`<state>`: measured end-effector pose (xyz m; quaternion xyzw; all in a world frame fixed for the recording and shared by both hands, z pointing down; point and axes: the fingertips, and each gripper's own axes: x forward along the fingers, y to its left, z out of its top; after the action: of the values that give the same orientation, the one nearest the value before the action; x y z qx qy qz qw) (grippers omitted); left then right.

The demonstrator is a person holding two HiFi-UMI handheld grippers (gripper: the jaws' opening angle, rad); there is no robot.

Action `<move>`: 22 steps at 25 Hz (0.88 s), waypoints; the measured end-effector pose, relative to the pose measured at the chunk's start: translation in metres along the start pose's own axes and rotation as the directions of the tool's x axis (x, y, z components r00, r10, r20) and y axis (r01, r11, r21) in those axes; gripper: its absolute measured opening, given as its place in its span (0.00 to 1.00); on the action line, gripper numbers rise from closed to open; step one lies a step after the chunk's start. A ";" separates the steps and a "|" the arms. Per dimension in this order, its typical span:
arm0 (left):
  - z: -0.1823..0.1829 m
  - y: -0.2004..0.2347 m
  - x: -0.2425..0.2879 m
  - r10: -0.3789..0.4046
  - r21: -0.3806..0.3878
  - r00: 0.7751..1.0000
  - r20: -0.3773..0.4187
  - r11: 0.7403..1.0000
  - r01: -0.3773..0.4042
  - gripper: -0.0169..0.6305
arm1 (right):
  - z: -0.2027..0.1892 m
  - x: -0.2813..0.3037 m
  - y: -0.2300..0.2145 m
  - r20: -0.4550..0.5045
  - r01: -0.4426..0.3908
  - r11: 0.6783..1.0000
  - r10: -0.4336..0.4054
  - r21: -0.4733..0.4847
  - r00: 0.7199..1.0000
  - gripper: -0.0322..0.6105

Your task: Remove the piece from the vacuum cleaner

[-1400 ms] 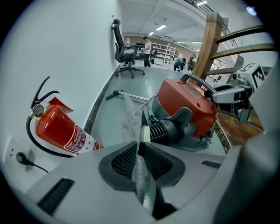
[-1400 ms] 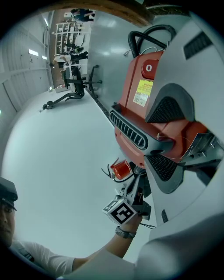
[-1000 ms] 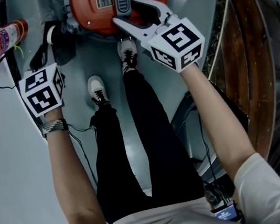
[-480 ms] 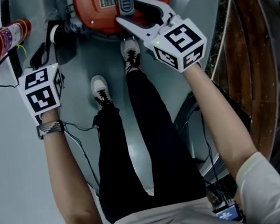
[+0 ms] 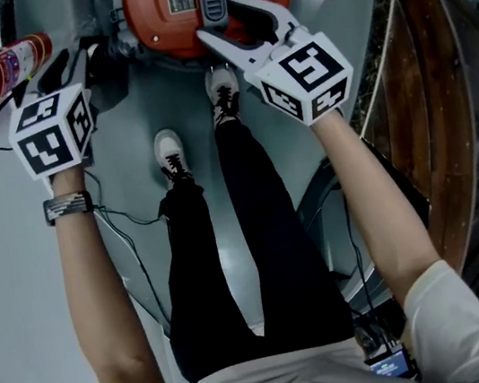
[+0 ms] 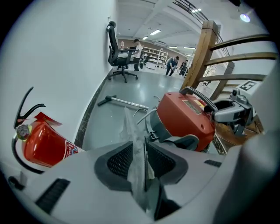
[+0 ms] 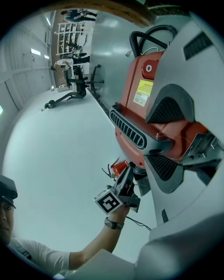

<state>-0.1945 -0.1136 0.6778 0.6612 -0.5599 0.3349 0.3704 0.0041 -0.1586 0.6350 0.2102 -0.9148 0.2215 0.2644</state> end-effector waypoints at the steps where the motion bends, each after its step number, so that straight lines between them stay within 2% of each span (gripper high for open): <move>1: 0.002 -0.001 0.005 -0.007 -0.008 1.000 -0.004 1.000 0.007 0.19 | 0.000 0.000 0.000 0.001 0.001 1.000 -0.001 -0.002 1.000 0.42; 4: 0.001 -0.006 0.018 -0.027 -0.015 0.999 -0.035 1.000 0.027 0.19 | 0.000 0.000 0.000 -0.002 0.000 1.000 0.000 -0.001 1.000 0.42; 6: -0.002 -0.005 0.019 -0.021 -0.033 0.999 -0.044 0.999 0.020 0.15 | 0.000 0.001 0.001 -0.004 -0.005 1.000 0.005 0.001 1.000 0.42; 12: -0.002 -0.007 0.017 0.007 -0.083 1.000 -0.004 0.997 -0.007 0.09 | 0.000 0.000 0.001 -0.005 -0.004 1.000 0.004 -0.003 1.000 0.42; 14: -0.003 -0.004 0.017 0.006 -0.133 1.000 0.004 0.991 -0.006 0.09 | 0.000 0.001 0.001 -0.006 -0.007 1.000 0.007 -0.002 1.000 0.42; 19: -0.008 0.006 0.015 0.019 -0.287 1.000 0.022 0.958 -0.012 0.09 | -0.001 0.000 0.001 -0.006 -0.007 1.000 0.007 -0.003 1.000 0.42; 22: -0.010 0.010 0.014 0.047 -0.318 0.999 0.025 0.947 -0.037 0.08 | -0.001 0.000 0.001 -0.007 -0.008 1.000 0.008 -0.003 1.000 0.42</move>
<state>-0.2024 -0.1130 0.6956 0.5862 -0.6263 0.2377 0.4557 0.0036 -0.1576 0.6357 0.2054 -0.9150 0.2219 0.2670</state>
